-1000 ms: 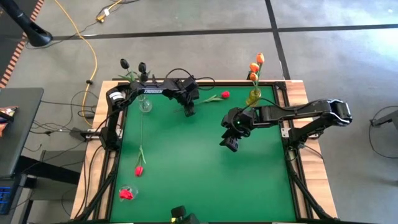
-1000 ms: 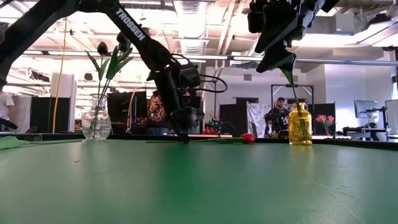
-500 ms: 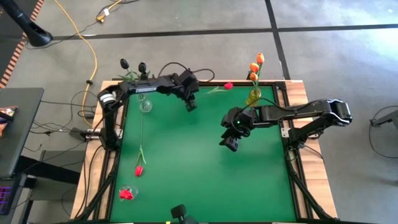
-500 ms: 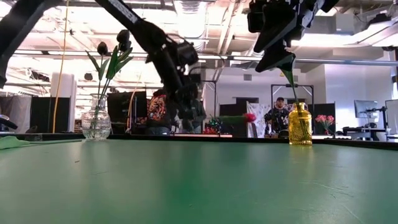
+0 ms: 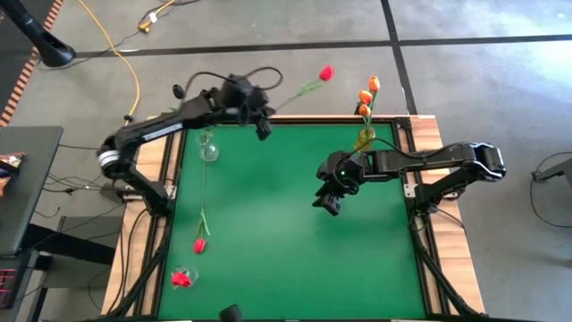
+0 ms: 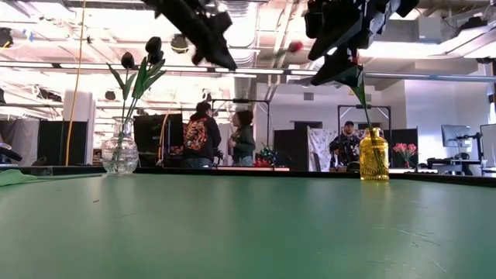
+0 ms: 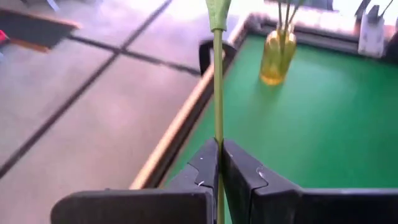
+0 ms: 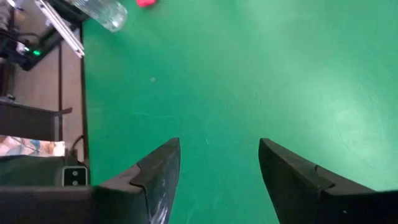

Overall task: Sort flowers into vase by color
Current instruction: Put the top red flower into the bottom left transparent vase

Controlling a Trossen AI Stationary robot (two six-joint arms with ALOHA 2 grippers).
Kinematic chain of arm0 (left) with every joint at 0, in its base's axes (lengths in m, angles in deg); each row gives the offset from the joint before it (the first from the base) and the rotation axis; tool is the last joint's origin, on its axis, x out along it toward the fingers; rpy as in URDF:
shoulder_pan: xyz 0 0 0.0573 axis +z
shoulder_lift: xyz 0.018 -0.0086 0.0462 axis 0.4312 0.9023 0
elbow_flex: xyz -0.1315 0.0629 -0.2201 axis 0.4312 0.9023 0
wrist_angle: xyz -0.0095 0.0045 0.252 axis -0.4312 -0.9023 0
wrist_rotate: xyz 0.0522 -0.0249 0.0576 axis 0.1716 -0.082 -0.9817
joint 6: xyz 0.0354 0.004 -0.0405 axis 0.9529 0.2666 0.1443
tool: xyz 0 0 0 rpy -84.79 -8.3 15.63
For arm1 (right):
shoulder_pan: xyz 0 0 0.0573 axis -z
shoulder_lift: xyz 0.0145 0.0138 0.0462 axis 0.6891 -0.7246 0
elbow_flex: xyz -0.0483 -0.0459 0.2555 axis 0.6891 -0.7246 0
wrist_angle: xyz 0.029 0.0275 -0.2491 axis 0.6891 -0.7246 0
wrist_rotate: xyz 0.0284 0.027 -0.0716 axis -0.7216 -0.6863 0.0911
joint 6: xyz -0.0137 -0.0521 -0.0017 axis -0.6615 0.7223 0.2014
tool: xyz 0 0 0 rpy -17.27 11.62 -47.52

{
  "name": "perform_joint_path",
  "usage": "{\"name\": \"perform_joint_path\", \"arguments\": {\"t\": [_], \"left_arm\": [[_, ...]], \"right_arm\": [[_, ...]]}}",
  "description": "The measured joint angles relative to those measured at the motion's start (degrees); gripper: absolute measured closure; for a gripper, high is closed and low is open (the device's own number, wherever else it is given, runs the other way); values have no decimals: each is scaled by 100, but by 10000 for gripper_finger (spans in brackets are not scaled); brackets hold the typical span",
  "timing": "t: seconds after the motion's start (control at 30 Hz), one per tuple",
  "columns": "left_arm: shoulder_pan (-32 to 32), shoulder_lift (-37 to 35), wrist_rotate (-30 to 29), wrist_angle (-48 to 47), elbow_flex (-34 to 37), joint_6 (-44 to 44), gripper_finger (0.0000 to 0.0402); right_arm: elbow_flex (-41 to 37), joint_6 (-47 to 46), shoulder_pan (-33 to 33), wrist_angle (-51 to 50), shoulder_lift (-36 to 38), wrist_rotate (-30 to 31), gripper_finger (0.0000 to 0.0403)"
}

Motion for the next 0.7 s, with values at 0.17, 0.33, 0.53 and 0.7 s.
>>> {"name": "perform_joint_path", "arguments": {"t": [0.17,0.33,0.53,0.7], "left_arm": [[0,-722,-153,-16,0,-33,401],[0,-1397,214,-27,0,-127,401],[0,-2215,1032,-106,0,-515,401],[-4,-2865,1564,-203,0,-519,401]], "right_arm": [[0,-6,0,257,0,-4,159],[0,-96,0,606,0,-7,159],[0,-127,4,1255,0,-9,159],[0,-101,32,2064,0,-2,159]]}}
